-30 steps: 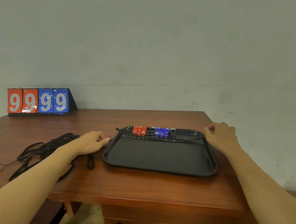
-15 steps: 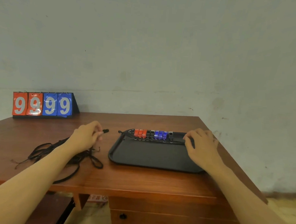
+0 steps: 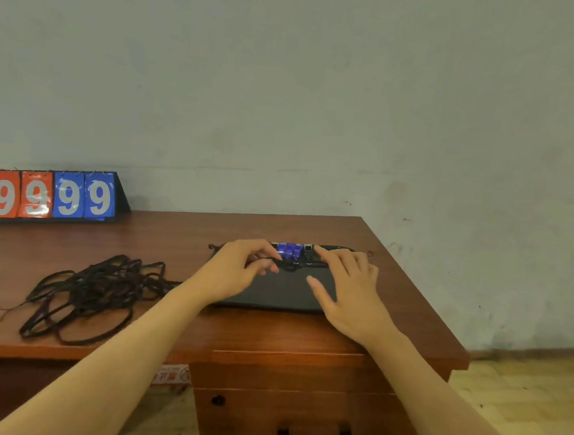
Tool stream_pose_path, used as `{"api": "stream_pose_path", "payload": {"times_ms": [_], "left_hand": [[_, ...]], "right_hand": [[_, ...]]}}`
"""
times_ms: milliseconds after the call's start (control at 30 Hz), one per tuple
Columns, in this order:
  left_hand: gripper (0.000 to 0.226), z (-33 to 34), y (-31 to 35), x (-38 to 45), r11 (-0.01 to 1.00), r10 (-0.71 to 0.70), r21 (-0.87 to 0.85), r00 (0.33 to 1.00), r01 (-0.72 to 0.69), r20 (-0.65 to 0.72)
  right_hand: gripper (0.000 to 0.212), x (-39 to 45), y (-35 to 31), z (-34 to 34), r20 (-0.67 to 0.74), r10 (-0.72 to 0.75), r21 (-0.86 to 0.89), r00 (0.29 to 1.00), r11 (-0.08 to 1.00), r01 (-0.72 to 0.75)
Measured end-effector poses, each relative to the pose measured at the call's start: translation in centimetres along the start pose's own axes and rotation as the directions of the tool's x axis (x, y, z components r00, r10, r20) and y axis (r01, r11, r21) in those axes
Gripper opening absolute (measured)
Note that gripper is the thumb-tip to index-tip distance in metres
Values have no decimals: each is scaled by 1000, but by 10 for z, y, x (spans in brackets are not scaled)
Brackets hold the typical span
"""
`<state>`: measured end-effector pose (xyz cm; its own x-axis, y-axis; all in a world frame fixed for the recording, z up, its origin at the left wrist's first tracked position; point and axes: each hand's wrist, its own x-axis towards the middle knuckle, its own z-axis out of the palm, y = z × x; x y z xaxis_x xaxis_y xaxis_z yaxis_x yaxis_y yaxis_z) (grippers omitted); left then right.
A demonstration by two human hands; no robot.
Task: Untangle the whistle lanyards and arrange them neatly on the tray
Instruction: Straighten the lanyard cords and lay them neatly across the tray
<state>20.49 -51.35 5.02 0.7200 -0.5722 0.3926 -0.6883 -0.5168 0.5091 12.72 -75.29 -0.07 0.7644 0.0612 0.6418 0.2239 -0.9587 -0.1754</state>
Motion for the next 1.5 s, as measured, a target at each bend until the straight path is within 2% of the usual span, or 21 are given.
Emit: {"api": "stream_pose_path", "payload": {"times_ms": [67, 267, 367, 533, 667, 767, 933, 1067, 1167, 1333, 1500], "left_hand": [[24, 13, 9, 5, 999, 35, -2, 999, -34, 12], [23, 27, 16, 11, 998, 58, 31, 998, -58, 9], [18, 19, 8, 7, 987, 63, 148, 997, -57, -39], [20, -4, -32, -19, 969, -25, 235, 980, 73, -199], [19, -19, -77, -48, 958, -82, 229, 930, 173, -359], [20, -28, -100, -62, 942, -151, 215, 896, 259, -417], [13, -31, -110, -56, 942, -194, 193, 916, 274, -352], [16, -32, -119, -48, 942, -262, 103, 894, 318, -364], [11, -34, -120, -43, 954, -269, 36, 900, 298, -343], [20, -39, -129, -26, 960, -279, -109, 913, 258, -296], [17, -36, -141, -9, 932, -332, -235, 912, 277, -241]], "right_hand": [[53, -1, 2, 0, -7, -12, 14, 1000, 1000, 12], [18, -1, 7, 8, -38, -61, 4, 997, 998, 61], [15, 0, 9, 7, -88, -27, 9, 996, 1000, 28], [13, 0, 13, 4, -157, 81, 27, 984, 997, -78], [12, 1, 24, -2, -199, 192, 47, 961, 981, -186], [16, 1, 40, -13, -187, 242, 20, 952, 970, -242], [23, 2, 74, -16, -128, 302, 40, 945, 953, -299], [30, 12, 87, -9, -101, 329, 73, 939, 944, -323], [33, 22, 98, -3, -75, 311, 85, 948, 949, -305], [21, 42, 104, -2, -28, 259, 112, 965, 960, -255], [17, 45, 112, 5, -9, 288, 189, 957, 941, -282]]}}
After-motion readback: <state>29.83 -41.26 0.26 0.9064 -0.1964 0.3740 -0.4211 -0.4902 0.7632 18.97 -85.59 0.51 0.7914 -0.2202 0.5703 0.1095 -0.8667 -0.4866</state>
